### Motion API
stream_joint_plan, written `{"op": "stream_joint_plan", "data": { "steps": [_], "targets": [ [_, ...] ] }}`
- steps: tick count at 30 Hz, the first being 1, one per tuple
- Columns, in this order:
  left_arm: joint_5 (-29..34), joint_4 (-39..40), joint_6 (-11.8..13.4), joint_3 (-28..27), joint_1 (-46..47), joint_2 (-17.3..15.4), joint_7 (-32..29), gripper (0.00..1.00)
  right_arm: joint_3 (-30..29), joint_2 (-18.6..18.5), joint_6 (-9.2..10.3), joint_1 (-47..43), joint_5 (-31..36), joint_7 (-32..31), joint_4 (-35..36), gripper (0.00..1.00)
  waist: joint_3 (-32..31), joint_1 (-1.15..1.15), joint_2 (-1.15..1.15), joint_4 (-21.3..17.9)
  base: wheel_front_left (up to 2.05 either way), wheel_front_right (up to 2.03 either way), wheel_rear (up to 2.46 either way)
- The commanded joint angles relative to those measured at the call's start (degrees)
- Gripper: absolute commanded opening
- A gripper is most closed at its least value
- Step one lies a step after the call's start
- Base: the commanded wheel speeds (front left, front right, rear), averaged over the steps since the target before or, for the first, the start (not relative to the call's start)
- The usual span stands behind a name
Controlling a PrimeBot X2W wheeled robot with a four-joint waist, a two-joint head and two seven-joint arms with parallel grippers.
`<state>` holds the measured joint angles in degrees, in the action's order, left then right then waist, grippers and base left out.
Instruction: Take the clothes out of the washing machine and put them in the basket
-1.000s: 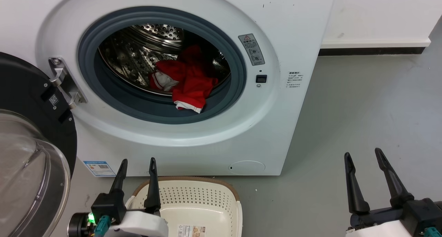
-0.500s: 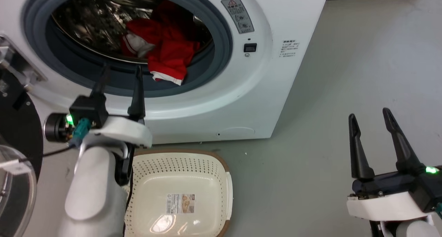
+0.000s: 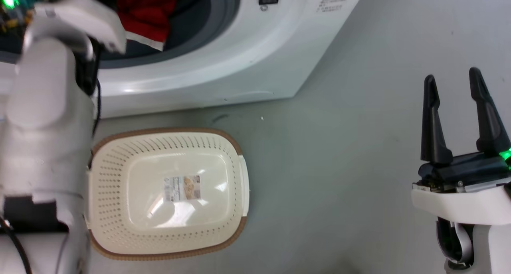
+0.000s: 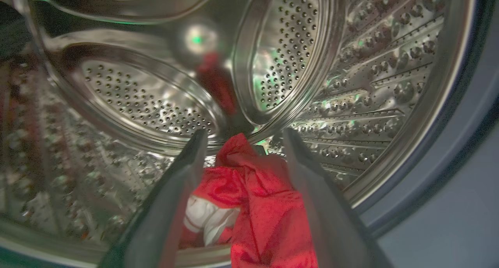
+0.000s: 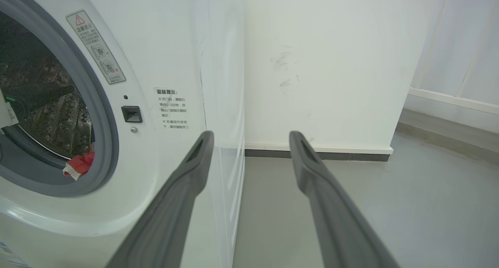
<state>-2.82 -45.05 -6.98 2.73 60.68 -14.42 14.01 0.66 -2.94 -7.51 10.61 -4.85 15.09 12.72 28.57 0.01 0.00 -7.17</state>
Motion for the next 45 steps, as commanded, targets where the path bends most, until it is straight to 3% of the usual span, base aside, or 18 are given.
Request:
{"op": "stream_joint_plan", "data": {
  "steps": [1, 9, 25, 32, 37, 38, 39, 45],
  "targets": [
    [0.1, -2.4, -0.2, 1.0, 4.1, -0.9, -1.3, 1.00, -0.1, 0.1, 0.04, 1.6, -0.5, 0.1, 0.5, 1.00, 4.9, -0.01, 0.00, -2.2, 0.00, 0.00, 0.00],
    [-0.8, -11.9, -0.4, 4.9, 18.5, -3.5, -9.3, 1.00, -0.6, 0.1, 0.04, 5.1, -1.9, 0.1, 1.5, 1.00, 11.3, -0.01, 0.00, -4.0, 0.00, 0.00, 0.00],
    [-8.5, -23.3, -0.4, 13.3, 36.9, -6.1, -36.2, 1.00, -0.8, 0.1, 0.04, 8.9, -5.5, 0.1, 3.7, 1.00, 20.5, -0.01, 0.00, -7.0, 0.00, 0.00, 0.00],
    [-9.4, -25.6, -0.4, 15.3, 38.3, -7.1, -41.5, 1.00, -1.2, 0.1, 0.04, 9.2, -6.8, 0.1, 4.0, 1.00, 22.0, -0.01, 0.00, -8.0, 0.00, 0.00, 0.00],
    [-10.4, -26.2, -0.4, 16.2, 36.7, -6.6, -41.3, 1.00, -1.8, 0.1, 0.04, 9.6, -7.3, 0.1, 4.0, 1.00, 22.2, -0.01, 0.00, -7.7, 0.00, 0.00, 0.00],
    [-10.3, -26.3, -0.4, 16.5, 36.4, -6.7, -41.1, 0.16, -1.9, 0.1, 0.04, 9.6, -7.2, 0.1, 4.0, 1.00, 22.2, -0.01, 0.00, -7.6, 0.00, 0.00, 0.00],
    [-10.5, -26.3, -0.4, 16.9, 35.9, -6.5, -41.1, 0.00, -1.9, 0.1, 0.04, 9.6, -7.2, 0.1, 4.0, 1.00, 22.1, -0.01, 0.00, -7.5, 0.00, 0.00, 0.00],
    [-12.7, -24.6, -0.4, 17.2, 34.9, -7.1, -36.1, 0.00, -2.1, 0.1, 0.04, 9.3, -6.2, 0.1, 3.7, 1.00, 20.8, -0.01, 0.00, -6.7, 0.00, 0.00, 0.00]
  ]
}}
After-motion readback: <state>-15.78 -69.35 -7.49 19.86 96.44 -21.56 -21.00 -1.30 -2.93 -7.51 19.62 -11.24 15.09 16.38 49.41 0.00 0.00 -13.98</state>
